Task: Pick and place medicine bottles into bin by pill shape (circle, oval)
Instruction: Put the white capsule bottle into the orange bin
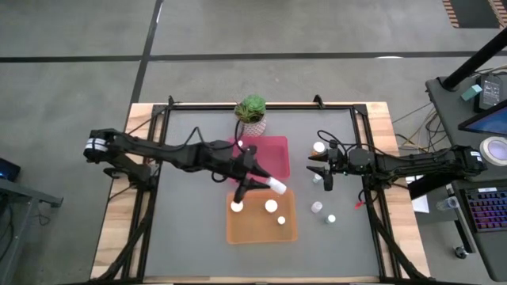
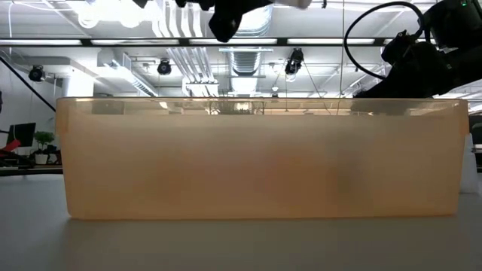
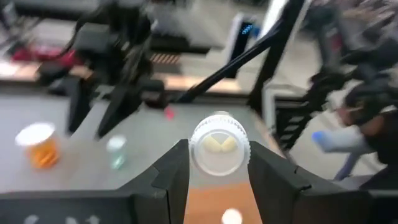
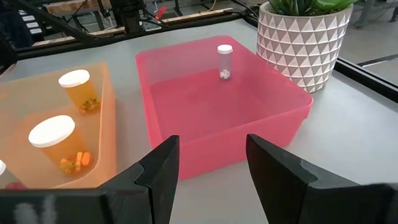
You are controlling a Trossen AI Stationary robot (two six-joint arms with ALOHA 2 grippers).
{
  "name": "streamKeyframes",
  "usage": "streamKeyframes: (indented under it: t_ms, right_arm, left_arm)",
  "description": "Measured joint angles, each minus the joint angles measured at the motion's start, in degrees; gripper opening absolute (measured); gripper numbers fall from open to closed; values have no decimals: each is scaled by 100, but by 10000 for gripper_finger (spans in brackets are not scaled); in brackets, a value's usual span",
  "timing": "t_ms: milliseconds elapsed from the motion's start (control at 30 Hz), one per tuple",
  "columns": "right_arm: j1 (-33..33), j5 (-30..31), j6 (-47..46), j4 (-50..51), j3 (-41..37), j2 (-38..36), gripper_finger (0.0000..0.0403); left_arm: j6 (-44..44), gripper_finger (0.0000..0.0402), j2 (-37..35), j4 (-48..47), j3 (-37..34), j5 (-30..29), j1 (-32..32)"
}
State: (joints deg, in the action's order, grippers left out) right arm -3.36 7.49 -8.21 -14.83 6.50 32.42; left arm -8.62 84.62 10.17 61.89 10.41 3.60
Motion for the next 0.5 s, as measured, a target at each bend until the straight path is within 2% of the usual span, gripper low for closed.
streamKeyframes:
  t_ms: [267,500]
  right_arm:
    - [-2,5,79,-66,0,-2,178]
    - [-4,9,190,-103,0,-7,178]
  left_arm:
    - [-587,125,97,-2892,1259,-1113,363]
    - [-933,125,792,-4160,2185,-1227,595]
